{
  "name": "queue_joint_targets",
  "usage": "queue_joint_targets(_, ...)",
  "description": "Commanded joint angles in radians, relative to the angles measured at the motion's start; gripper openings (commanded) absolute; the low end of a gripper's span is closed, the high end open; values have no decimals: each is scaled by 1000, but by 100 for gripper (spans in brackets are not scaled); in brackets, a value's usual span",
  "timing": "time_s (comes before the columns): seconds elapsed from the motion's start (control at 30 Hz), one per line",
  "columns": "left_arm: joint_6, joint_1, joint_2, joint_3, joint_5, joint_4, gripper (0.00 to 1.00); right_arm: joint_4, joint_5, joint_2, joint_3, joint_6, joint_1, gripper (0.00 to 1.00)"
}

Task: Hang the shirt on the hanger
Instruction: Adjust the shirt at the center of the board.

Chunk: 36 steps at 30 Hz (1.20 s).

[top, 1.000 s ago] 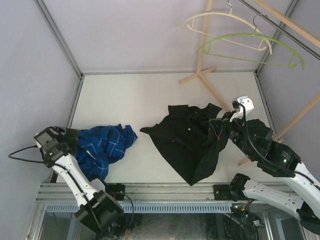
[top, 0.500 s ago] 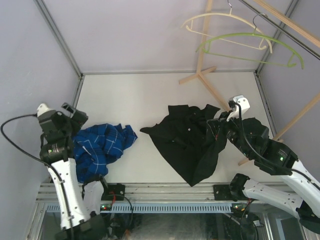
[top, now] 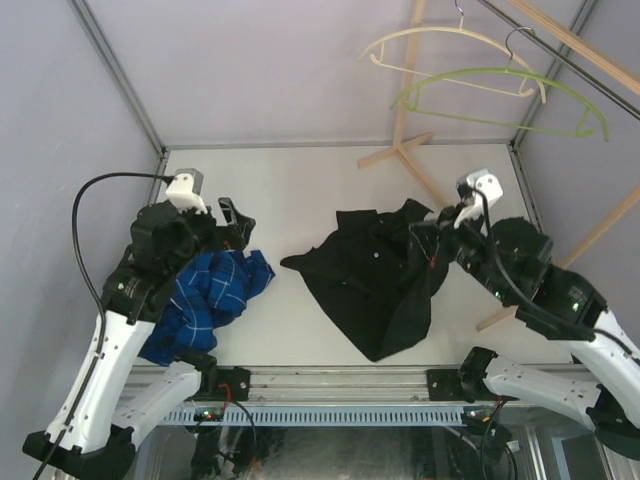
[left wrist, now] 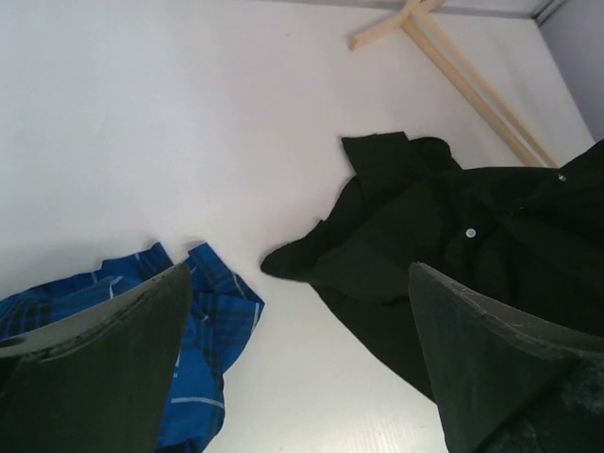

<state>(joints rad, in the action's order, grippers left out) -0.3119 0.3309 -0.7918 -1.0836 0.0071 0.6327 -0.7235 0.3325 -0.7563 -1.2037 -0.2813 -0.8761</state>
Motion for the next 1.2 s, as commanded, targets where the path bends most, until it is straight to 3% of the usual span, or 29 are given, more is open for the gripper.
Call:
queue_joint_targets(0.0,24,6,49,-21,70,-119,100,72,-63,-112,-283,118,5,0)
queue_joint_targets(0.23,61,6,148,-32,102,-164,100,-22,-161,-373,-752,212,2,0)
queue_joint_targets(0.57,114,6,202,-97,169,-166,100,-234,-440,-691,-1354,217,0,0)
queue_joint_targets(0.83,148,7,207,-79,255,-197,100,-314,-594,-715,-1206,225,-1,0)
queue_joint_targets(1.17,151,9,151,9,600,-382,97,-266,-687,-580,-903,269,-27,0)
